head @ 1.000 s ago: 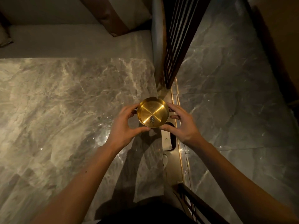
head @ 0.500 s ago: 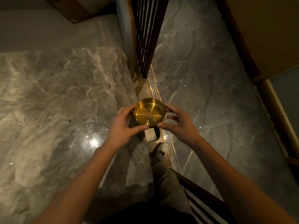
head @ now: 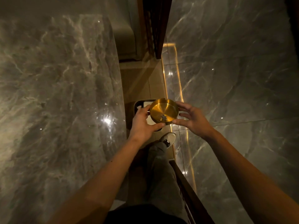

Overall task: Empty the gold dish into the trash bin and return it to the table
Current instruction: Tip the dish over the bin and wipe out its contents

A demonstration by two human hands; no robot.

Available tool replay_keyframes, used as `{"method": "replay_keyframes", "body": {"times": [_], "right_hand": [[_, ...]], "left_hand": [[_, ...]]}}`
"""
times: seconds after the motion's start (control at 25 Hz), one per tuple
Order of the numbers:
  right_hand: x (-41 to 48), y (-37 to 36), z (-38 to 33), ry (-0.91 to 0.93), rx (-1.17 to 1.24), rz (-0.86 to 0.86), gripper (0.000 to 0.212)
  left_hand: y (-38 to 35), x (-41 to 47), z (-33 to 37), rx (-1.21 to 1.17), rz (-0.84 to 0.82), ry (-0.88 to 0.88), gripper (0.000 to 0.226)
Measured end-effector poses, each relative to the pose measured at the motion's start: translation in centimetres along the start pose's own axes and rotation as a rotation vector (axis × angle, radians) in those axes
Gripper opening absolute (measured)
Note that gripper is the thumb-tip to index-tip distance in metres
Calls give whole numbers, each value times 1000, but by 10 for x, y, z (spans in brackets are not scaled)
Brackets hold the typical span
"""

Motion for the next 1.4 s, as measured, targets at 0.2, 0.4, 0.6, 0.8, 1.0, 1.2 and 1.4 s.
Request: {"method": "replay_keyframes", "body": {"times": [0.2,0.4,0.6,0.8,1.0,1.2,1.4], "right_hand": [[54,7,62,-79,28,-42,75],[115,1,131,-149,46,-122,75],[170,-17,181,-157,18,-186,72],[207,-39,228,-172,-3,-257,68],[230,-59,259,-197,82,-289,51],[246,-80,271,-263,155,-334,42],[251,-92,282,-330,280,-238,38]], "left_hand": [[-43,40,-41,-46,9,132,82],[-73,83,-101,-77,30,264,81],[-90,121,-167,-88,32,360,83],[-102,142,-218,-69,32,429,65],[-106,164,-253,-96,-28,486,61],[-99,174,-272,-147,-23,541,56],[-101,179,-297,-169,26,587,55]]}}
Point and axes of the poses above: each hand's wrist, its own x-axis towards the middle knuckle, its own y-axis out of the back of the hand, z = x × y, the point moved 3 cm from there along x, towards the middle knuckle, and after that the axes turned 7 degrees about -y, right-handed, at the moved point
